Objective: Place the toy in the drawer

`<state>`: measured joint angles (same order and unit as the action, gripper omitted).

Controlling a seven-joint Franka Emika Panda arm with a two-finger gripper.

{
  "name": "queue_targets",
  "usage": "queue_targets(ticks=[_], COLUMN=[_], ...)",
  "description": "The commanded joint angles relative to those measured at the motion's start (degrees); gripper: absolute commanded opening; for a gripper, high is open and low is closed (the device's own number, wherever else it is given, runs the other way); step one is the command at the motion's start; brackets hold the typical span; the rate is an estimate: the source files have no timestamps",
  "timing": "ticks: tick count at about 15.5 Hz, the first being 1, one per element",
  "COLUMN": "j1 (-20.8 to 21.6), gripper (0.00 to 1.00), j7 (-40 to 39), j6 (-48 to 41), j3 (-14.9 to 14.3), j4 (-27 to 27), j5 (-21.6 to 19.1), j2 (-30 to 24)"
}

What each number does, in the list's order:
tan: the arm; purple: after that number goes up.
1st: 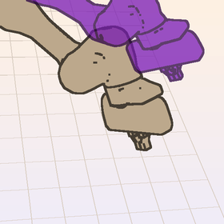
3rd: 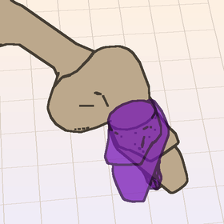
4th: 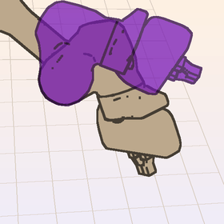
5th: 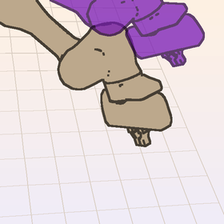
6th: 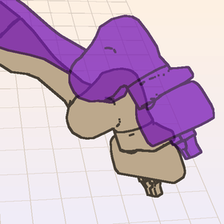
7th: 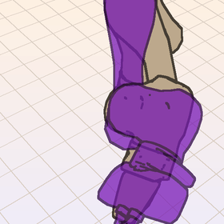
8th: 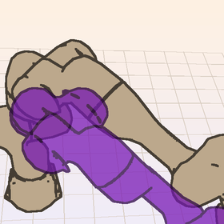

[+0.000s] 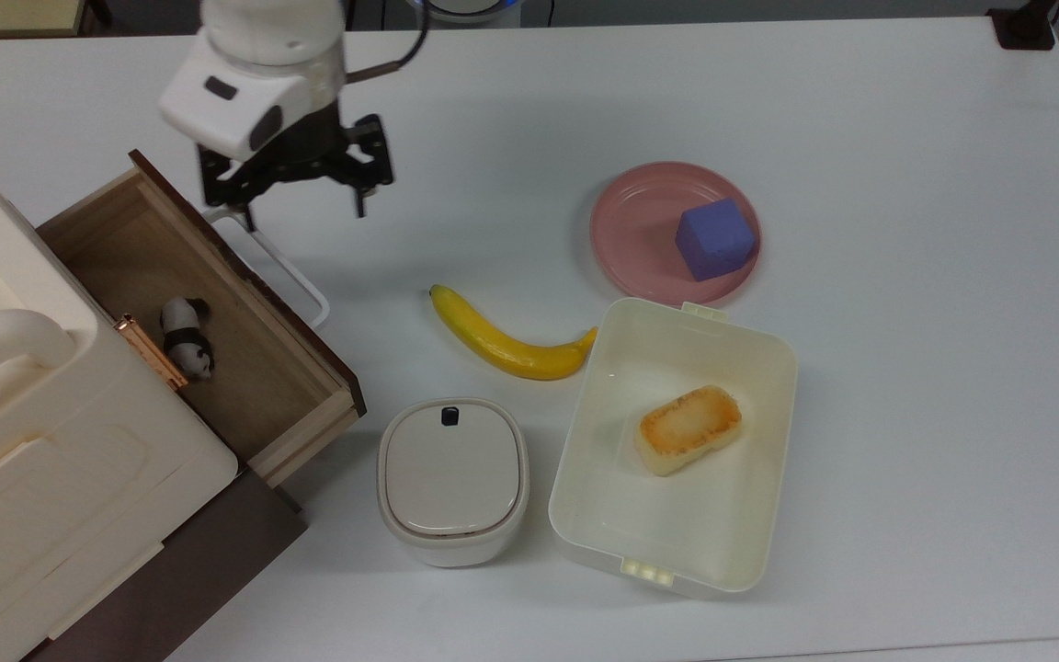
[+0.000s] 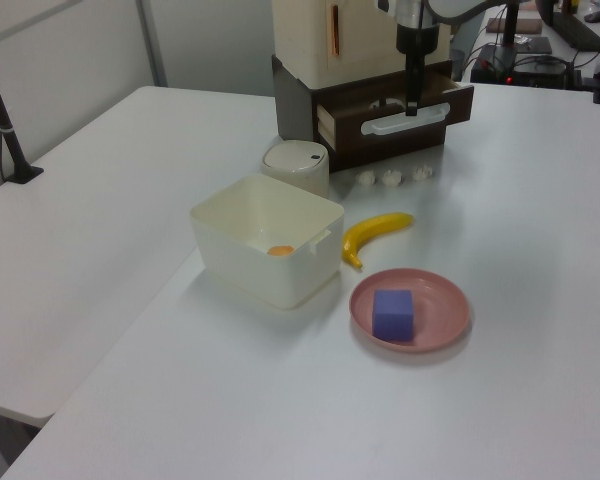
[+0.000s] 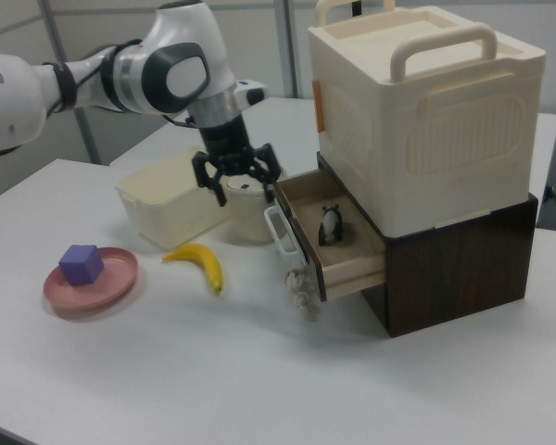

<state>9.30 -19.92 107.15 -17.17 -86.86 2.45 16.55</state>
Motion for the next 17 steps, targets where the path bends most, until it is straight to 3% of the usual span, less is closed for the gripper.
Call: queue_targets(ticks=[1, 2, 10, 14, 17], j1=[0.4, -0.1, -2.5, -9.6, -9.6], gripper=[1.00, 1.00, 1.00, 1.00, 1.00], j7=[22.1, 24.9, 25.2, 24.6, 24.9], j6=[-7.2, -7.3, -7.0, -7.4, -7.5], j3=[3.7, 4.6, 7.8, 14.2, 14.4], j4=[-1.4, -1.6, -7.8, -10.2, -10.2], j5=[-0.2, -0.2, -0.5, -0.3, -0.3], j2=[-3.9, -4.5, -11.4, -14.3, -14.2])
